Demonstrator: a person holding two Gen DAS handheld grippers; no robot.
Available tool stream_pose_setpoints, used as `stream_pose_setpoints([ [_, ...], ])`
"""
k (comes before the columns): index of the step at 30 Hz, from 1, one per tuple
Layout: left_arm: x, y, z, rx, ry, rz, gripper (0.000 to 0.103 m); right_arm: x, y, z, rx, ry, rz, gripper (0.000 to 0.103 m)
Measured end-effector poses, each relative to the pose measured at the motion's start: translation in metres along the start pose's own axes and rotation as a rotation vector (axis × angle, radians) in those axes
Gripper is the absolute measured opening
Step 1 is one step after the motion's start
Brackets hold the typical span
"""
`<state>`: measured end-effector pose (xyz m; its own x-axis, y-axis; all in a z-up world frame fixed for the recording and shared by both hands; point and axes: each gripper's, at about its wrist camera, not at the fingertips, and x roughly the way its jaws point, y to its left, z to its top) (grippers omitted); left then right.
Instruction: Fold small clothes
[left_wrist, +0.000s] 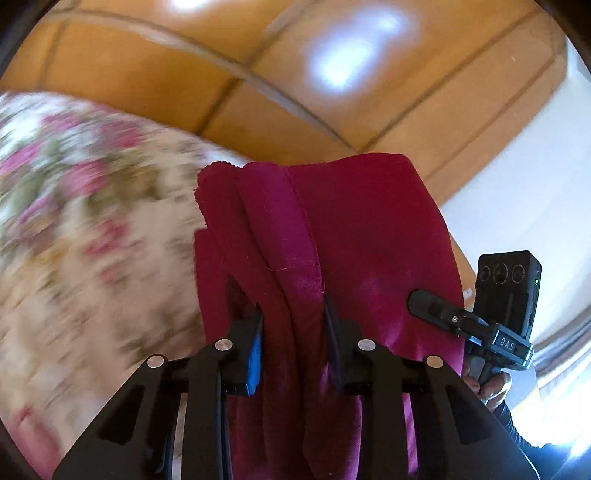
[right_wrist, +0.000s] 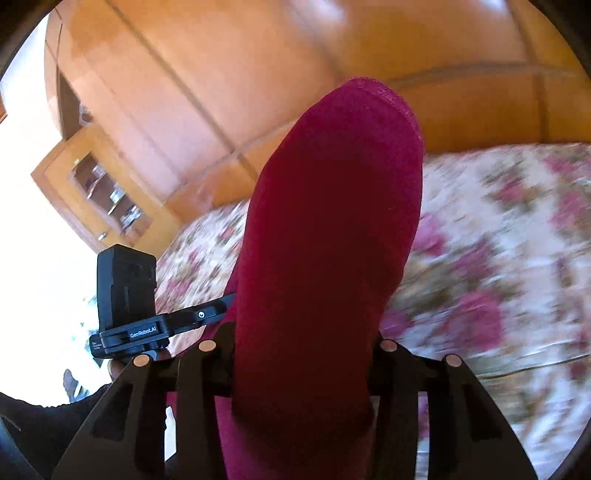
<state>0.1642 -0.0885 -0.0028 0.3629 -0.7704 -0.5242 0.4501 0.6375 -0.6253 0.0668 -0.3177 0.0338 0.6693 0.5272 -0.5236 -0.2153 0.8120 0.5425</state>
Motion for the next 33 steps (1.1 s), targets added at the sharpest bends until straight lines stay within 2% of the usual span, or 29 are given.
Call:
stream_pose_setpoints([
  [4, 0.064, -0.058, 0.028, 0.124, 0.064, -0.029, 0.028, -0.051, -0.040, 0.000, 0.067, -0.097, -0.112, 0.043],
  [8, 0.130, -0.105, 0.038, 0.231, 0.151, 0.002, 0.028, -0.081, -0.098, -0.013, 0.214, -0.156, -0.231, 0.044],
  [11, 0.195, -0.120, 0.024, 0.315, 0.274, 0.137, 0.028, -0.073, -0.140, -0.037, 0.330, -0.108, -0.310, 0.048],
  [12, 0.209, -0.118, 0.016, 0.334, 0.307, 0.179, 0.032, -0.065, -0.152, -0.046, 0.356, -0.072, -0.333, 0.050],
  [13, 0.218, -0.117, 0.008, 0.363, 0.313, 0.224, 0.044, -0.057, -0.161, -0.054, 0.377, -0.045, -0.363, 0.059],
  [14, 0.221, -0.117, 0.002, 0.394, 0.273, 0.262, 0.052, -0.054, -0.168, -0.063, 0.396, -0.060, -0.375, 0.067],
  [15, 0.219, -0.114, 0.001, 0.397, 0.259, 0.278, 0.058, -0.055, -0.175, -0.070, 0.428, -0.094, -0.341, 0.069],
  [17, 0.212, -0.108, 0.000, 0.369, 0.263, 0.265, 0.059, -0.057, -0.178, -0.072, 0.458, -0.105, -0.318, 0.076],
  [19, 0.200, -0.112, 0.003, 0.342, 0.260, 0.276, 0.060, -0.061, -0.164, -0.065, 0.410, -0.094, -0.389, 0.084],
  [20, 0.193, -0.115, 0.006, 0.339, 0.246, 0.289, 0.060, -0.069, -0.162, -0.062, 0.387, -0.098, -0.417, 0.085],
  [23, 0.158, -0.134, 0.001, 0.366, 0.139, 0.338, 0.060, -0.095, -0.137, -0.050, 0.311, -0.173, -0.509, 0.084],
  [24, 0.142, -0.139, -0.002, 0.369, 0.103, 0.341, 0.060, -0.108, -0.133, -0.053, 0.295, -0.197, -0.515, 0.083],
  [26, 0.118, -0.144, -0.013, 0.384, 0.053, 0.336, 0.060, -0.119, -0.112, -0.052, 0.254, -0.223, -0.496, 0.059],
  [29, 0.109, -0.146, -0.026, 0.402, 0.040, 0.369, 0.060, -0.114, -0.082, -0.064, 0.177, -0.188, -0.479, 0.043],
  [31, 0.120, -0.140, -0.037, 0.411, 0.087, 0.428, 0.060, -0.091, -0.076, -0.071, 0.158, -0.119, -0.496, 0.042],
  [33, 0.138, -0.128, -0.042, 0.413, 0.141, 0.520, 0.060, -0.067, -0.072, -0.087, 0.150, -0.058, -0.565, 0.043],
])
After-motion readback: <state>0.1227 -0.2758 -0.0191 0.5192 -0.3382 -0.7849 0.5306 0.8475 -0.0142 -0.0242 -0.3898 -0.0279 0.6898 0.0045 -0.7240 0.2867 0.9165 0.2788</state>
